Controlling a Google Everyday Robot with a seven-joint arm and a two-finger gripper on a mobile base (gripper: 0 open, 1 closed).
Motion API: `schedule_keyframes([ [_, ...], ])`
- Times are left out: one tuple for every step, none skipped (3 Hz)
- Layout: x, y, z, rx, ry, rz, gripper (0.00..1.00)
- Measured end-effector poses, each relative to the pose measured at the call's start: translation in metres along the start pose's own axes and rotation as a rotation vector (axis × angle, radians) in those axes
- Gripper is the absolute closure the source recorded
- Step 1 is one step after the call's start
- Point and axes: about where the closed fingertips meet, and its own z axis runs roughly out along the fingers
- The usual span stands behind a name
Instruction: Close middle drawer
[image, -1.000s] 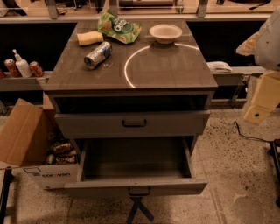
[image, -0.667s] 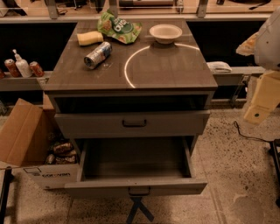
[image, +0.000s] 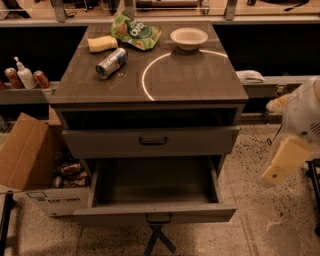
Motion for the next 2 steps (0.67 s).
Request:
schedule_keyframes([
  [0.0204,0.0166,0.0355,-0.03,0.004,0.043,0.0],
  [0.0207,0.0165,0.0359,-0.031,0.004,0.044,0.0],
])
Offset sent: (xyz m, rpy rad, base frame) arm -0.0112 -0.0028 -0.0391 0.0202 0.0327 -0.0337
